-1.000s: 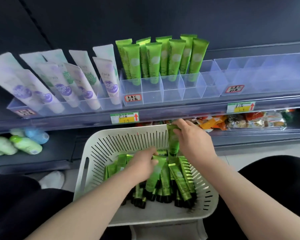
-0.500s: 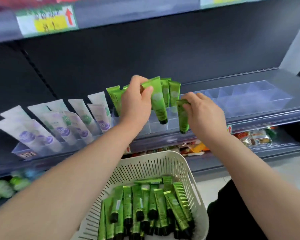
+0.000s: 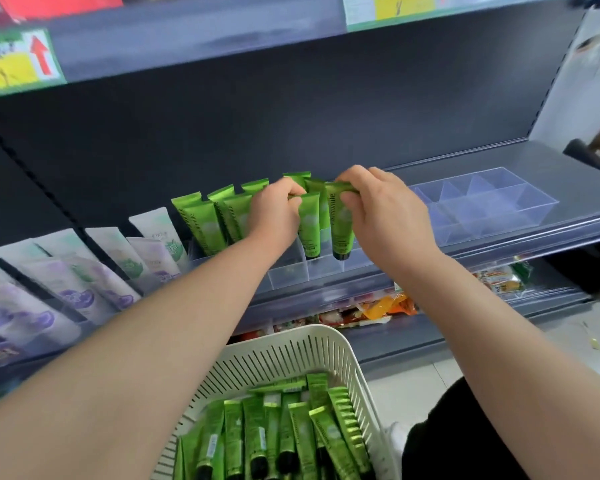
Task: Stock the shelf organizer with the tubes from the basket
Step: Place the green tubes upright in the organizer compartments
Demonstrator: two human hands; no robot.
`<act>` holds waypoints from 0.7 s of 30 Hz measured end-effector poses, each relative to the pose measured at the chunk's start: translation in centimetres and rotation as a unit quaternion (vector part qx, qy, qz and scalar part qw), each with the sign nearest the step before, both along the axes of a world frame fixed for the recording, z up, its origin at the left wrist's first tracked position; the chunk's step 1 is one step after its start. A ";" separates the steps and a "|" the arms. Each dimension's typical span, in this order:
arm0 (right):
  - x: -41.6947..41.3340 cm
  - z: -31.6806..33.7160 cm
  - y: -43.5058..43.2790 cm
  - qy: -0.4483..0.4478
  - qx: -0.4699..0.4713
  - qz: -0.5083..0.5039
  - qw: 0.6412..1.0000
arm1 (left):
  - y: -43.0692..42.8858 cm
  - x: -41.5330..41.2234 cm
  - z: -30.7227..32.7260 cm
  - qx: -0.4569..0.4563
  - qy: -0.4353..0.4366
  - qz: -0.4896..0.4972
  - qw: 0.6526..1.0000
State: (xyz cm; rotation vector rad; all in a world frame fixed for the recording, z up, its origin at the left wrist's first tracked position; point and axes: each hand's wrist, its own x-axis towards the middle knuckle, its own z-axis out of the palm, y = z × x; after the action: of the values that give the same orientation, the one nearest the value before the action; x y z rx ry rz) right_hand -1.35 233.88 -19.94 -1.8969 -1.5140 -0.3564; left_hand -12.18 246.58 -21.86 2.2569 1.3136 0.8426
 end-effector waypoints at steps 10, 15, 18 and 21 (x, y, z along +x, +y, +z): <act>-0.6 -0.4 3.9 -0.025 -0.023 -0.002 0.999 | -0.4 -3.6 0.3 0.072 -0.031 -0.023 0.997; -1.0 -2.0 4.9 -0.027 -0.085 0.002 0.996 | -1.1 -4.5 0.2 0.085 -0.023 -0.032 0.996; -1.2 -2.8 5.1 -0.023 -0.105 -0.002 0.994 | -1.5 -5.0 -0.1 0.081 -0.020 -0.042 0.996; -1.1 -3.4 5.1 -0.010 -0.128 -0.007 0.992 | -2.1 -5.7 -0.6 0.086 -0.013 -0.062 0.994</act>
State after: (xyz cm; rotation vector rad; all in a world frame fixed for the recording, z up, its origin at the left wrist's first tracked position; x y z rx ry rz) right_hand -2.48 239.01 -23.34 -2.1069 -1.6241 -0.1960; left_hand -17.83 244.52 -22.44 2.4215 1.1151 0.9687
